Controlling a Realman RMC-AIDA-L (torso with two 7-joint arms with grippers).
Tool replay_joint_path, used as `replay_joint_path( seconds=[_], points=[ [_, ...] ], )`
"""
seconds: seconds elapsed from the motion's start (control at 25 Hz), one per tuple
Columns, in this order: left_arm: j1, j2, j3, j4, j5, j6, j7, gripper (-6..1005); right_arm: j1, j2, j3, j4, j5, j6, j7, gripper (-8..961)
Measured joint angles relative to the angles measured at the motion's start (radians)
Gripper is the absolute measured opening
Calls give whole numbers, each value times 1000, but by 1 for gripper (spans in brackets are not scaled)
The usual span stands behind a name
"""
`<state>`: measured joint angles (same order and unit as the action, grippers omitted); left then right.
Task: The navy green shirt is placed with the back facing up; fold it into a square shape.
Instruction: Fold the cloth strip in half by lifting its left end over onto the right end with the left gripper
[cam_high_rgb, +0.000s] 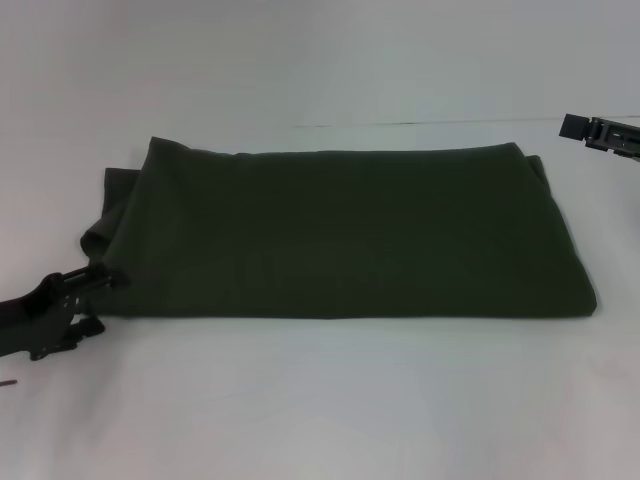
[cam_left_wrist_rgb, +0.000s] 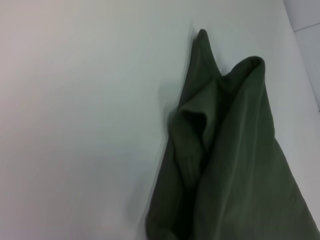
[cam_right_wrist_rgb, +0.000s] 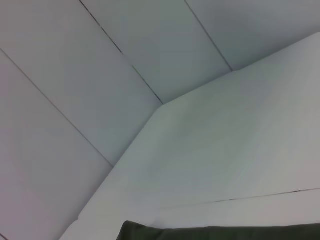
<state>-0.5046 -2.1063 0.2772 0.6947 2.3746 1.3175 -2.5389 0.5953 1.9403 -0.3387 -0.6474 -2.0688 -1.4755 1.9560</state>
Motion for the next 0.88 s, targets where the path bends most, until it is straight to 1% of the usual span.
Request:
replay_joint_path(
  seconds=[0.4,0.6,0.88],
  points=[
    [-16,7,4,-16,15,-30,0,883,-6,0,1,0,18,0,0,919],
    [-25,14,5,-16,23,-34,0,883,-9,0,1,0,30,0,0,919],
    [-57,27,6,-15,26,-49,4,883,-14,-1,1,0,40,0,0,920]
  ],
)
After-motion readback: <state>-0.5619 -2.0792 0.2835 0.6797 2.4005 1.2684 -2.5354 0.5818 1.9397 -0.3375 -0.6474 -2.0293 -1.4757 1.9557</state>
